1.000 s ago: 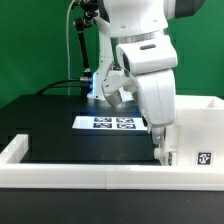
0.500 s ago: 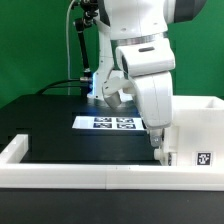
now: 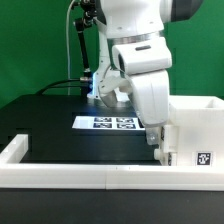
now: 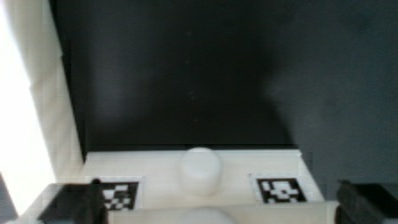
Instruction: Assemble drawer
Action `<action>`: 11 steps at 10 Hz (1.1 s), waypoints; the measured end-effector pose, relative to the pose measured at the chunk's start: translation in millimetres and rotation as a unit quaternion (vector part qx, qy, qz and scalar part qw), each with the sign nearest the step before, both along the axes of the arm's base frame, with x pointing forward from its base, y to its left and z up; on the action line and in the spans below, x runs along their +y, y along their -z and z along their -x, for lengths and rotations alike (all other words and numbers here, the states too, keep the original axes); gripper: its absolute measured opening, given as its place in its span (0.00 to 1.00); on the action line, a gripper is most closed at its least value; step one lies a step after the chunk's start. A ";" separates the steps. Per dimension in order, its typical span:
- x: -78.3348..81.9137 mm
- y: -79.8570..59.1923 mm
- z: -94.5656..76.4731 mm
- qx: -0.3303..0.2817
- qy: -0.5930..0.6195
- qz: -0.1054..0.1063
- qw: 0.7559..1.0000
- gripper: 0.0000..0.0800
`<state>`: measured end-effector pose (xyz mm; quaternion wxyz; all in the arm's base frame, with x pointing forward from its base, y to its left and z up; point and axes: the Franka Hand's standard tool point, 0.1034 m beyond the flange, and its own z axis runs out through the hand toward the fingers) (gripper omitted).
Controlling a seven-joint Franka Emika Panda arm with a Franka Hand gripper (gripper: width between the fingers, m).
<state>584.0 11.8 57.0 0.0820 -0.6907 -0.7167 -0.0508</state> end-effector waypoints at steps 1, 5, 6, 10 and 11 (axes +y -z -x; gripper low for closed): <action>4.4 2.4 8.5 0.003 0.002 0.001 1.000 0.81; 26.3 -2.5 10.9 0.002 0.021 0.000 1.000 0.81; 27.4 -2.6 10.7 0.004 0.034 0.001 0.999 0.81; 0.1 8.1 14.1 0.008 0.007 -0.001 1.000 0.81; -19.0 7.4 14.4 0.014 0.002 0.000 1.000 0.81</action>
Offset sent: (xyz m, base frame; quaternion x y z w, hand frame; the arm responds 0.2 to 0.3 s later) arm -0.0014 0.0373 0.0093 -0.0114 0.0105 0.0124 0.9998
